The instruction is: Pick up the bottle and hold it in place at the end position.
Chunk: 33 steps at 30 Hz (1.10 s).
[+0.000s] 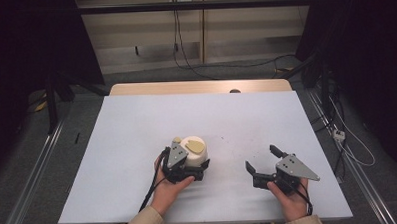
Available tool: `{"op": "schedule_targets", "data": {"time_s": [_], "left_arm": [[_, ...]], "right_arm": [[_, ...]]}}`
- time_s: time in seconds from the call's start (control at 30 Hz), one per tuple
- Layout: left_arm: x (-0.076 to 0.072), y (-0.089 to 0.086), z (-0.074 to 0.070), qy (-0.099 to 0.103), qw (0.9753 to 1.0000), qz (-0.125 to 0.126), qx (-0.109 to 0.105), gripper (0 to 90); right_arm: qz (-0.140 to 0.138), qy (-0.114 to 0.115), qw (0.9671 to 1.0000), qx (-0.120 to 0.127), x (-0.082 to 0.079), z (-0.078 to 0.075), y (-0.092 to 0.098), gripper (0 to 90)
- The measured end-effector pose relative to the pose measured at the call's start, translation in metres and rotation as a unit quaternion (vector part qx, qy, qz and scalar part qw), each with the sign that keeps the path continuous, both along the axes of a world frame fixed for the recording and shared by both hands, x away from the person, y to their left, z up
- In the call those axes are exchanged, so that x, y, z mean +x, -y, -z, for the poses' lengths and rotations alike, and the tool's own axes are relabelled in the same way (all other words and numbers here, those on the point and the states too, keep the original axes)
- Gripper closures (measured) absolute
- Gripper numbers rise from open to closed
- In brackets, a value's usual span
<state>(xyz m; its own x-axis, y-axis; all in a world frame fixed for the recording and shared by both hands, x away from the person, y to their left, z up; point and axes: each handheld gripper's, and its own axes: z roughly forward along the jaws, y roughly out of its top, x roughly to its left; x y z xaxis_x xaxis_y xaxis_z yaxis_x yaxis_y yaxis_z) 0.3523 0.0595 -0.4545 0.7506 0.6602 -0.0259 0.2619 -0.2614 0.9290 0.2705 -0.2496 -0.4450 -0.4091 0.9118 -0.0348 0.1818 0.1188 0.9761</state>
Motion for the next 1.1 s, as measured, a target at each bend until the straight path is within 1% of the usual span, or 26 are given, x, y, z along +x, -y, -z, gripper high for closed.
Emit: {"op": "schedule_targets", "data": {"time_s": [0.13, 0.3, 0.4, 0.6, 0.73, 0.87, 0.97, 1.1], "left_arm": [[0.000, 0.001, 0.000, 0.000, 1.0000, -0.005, -0.003, 4.7], [0.000, 0.001, 0.000, -0.003, 0.9999, -0.009, -0.011, 4.9], [0.001, 0.000, 0.000, -0.006, 0.9999, -0.010, -0.012, 5.0], [0.002, -0.003, -0.002, -0.019, 0.9993, -0.016, -0.026, 5.1], [0.003, -0.004, -0.003, -0.021, 0.9990, -0.018, -0.034, 5.1], [0.005, -0.006, -0.008, -0.016, 0.9993, -0.016, -0.031, 5.1], [0.009, -0.006, -0.012, -0.022, 0.9989, -0.015, -0.038, 5.1], [0.014, -0.004, -0.016, -0.016, 0.9993, -0.009, -0.031, 5.1]], "right_arm": [[-0.002, 0.000, 1.0000, -0.002, 0.000, 0.000, -0.001, 3.6], [0.001, -0.001, 1.0000, 0.001, 0.000, 0.000, 0.001, 3.6], [0.002, 0.000, 1.0000, 0.001, -0.001, 0.000, 0.001, 3.7], [-0.002, 0.002, 1.0000, -0.003, -0.002, -0.001, 0.000, 3.7], [-0.003, 0.002, 1.0000, -0.004, -0.001, -0.001, -0.001, 3.7], [-0.004, 0.002, 1.0000, -0.004, -0.001, -0.001, -0.001, 3.7], [-0.005, 0.000, 1.0000, -0.007, -0.001, 0.000, -0.001, 3.6], [-0.006, -0.001, 1.0000, -0.006, -0.001, 0.000, -0.001, 3.7]]}}
